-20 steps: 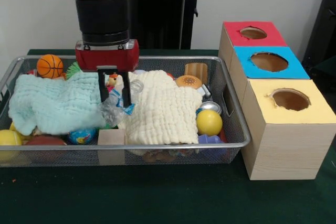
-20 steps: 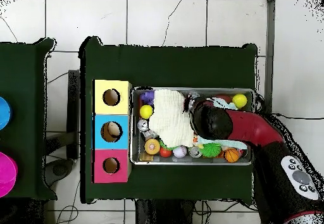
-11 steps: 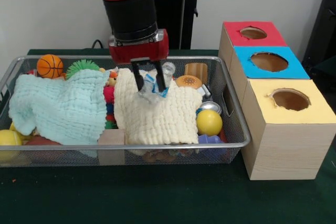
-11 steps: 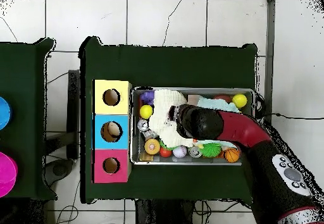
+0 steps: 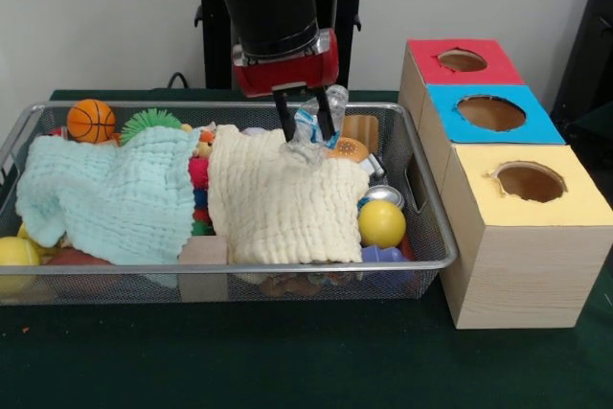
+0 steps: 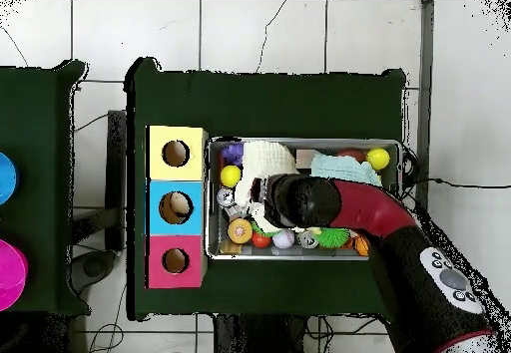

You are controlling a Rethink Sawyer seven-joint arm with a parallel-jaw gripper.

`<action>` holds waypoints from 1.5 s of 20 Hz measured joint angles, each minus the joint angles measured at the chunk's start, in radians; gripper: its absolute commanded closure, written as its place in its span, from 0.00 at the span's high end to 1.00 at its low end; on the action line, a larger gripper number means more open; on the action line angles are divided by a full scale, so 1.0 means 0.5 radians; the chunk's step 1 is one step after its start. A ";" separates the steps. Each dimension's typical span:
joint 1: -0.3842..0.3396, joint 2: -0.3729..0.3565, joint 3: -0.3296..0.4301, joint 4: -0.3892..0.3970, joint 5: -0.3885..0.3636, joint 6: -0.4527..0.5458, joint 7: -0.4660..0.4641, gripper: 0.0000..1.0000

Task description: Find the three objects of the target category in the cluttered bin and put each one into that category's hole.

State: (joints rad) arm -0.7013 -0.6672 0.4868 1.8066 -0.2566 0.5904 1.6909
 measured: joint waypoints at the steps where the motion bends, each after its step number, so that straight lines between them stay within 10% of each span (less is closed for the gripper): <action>1: 0.005 -0.016 0.000 0.010 0.000 0.000 0.000 0.00; 16: 0.527 -0.520 -0.124 0.161 0.217 0.066 0.016 0.00; 30: 0.644 -0.504 -0.188 0.189 0.506 0.095 0.016 0.00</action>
State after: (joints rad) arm -0.3793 -0.9193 0.3926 1.9010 -0.0037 0.6381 1.6989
